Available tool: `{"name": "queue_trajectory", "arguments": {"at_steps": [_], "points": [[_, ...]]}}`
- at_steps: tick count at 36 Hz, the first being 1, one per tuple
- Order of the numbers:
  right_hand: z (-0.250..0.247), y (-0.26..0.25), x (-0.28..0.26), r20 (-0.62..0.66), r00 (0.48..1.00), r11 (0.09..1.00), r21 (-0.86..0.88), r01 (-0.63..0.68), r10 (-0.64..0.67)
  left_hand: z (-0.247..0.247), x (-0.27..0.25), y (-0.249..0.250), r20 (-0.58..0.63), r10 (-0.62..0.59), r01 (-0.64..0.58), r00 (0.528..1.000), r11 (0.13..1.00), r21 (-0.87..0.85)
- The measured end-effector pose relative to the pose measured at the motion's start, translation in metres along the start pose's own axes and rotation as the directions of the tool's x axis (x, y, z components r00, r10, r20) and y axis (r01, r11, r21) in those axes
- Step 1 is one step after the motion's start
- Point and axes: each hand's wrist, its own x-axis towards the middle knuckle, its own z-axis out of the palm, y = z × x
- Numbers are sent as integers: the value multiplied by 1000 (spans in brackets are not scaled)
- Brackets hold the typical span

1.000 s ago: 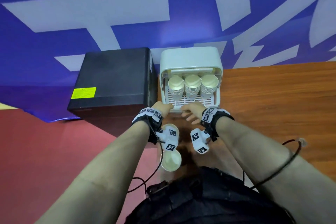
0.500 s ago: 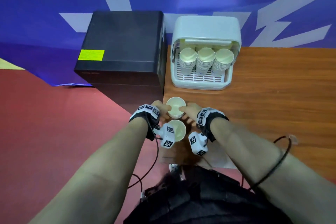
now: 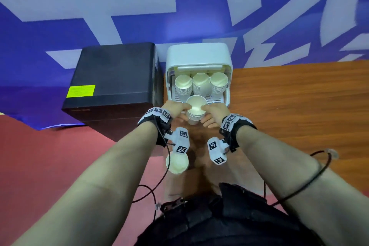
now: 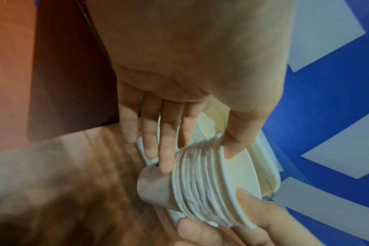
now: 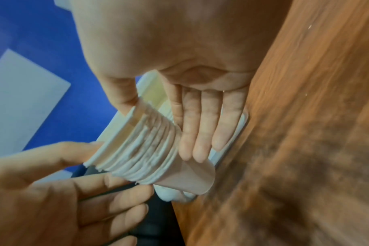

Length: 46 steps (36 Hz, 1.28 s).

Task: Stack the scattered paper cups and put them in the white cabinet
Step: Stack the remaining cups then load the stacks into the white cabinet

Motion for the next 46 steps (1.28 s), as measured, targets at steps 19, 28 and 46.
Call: {"name": "queue_trajectory", "arguments": {"at_steps": [19, 28, 46], "points": [[-76, -20, 58, -75, 997, 987, 161, 6, 6, 49, 59, 59, 53, -23, 25, 998, 999, -44], [-77, -8, 80, -14, 998, 992, 110, -55, 56, 59, 78, 52, 58, -112, 114, 992, 993, -34], [-75, 0, 82, -61, 997, 999, 0, -37, 37, 58, 76, 49, 44, -101, 99, 994, 994, 39]]}}
